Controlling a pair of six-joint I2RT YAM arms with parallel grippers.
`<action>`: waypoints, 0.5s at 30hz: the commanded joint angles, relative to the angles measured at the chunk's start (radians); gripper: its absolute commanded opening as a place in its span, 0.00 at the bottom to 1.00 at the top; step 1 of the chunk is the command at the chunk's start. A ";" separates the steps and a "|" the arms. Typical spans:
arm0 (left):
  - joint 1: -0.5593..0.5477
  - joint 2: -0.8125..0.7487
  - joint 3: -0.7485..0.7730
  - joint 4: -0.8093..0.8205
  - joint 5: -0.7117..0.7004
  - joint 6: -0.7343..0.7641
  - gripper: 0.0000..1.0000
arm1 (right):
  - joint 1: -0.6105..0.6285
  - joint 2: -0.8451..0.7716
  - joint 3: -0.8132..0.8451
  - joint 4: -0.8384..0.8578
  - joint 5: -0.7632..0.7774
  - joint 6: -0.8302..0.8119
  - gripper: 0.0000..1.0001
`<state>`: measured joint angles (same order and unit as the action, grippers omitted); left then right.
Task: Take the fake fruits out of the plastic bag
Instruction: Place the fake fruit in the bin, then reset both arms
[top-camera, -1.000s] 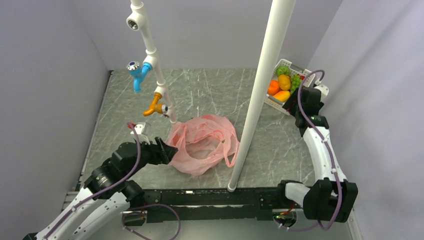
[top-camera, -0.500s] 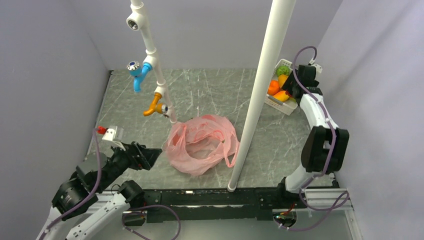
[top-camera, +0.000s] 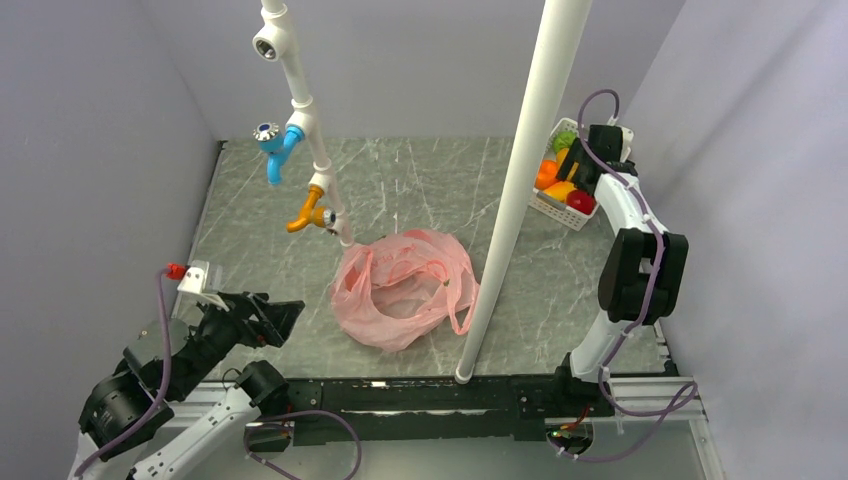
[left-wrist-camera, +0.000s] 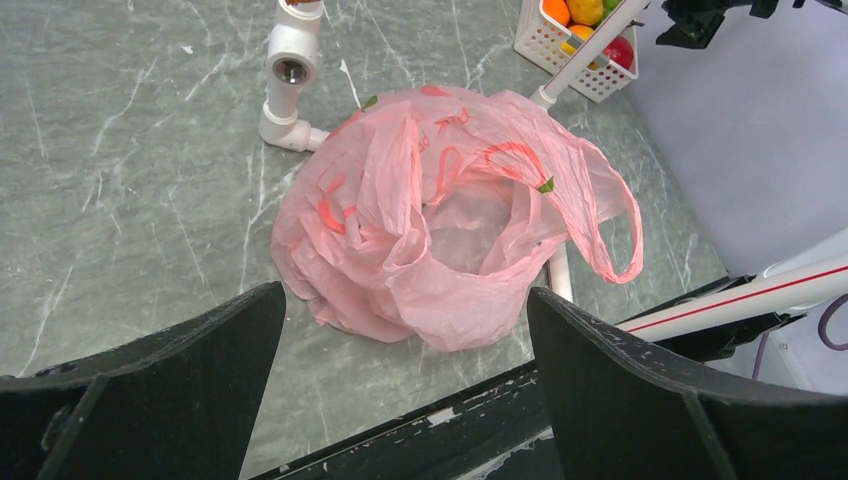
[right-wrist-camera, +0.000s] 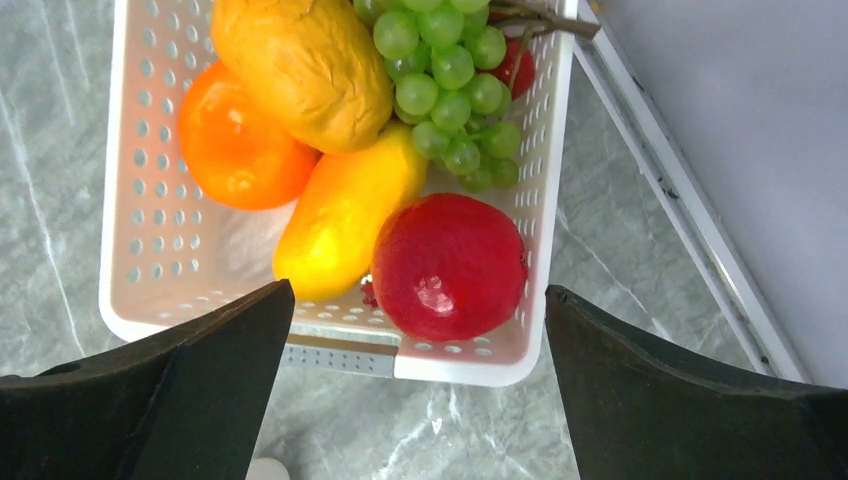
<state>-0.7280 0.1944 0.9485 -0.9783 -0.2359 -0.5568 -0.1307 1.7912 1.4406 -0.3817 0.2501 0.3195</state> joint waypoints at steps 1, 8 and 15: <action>-0.005 -0.001 0.027 0.019 -0.026 0.029 0.98 | 0.015 -0.068 -0.007 -0.072 0.041 -0.003 0.99; -0.004 -0.009 0.019 0.045 -0.023 0.014 0.98 | 0.137 -0.407 -0.263 -0.123 -0.006 0.039 0.99; -0.004 -0.024 0.068 0.082 -0.064 0.078 0.99 | 0.306 -0.900 -0.433 -0.256 -0.119 0.072 1.00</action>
<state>-0.7284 0.1902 0.9573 -0.9604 -0.2554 -0.5377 0.1467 1.1152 1.0473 -0.5434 0.1974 0.3561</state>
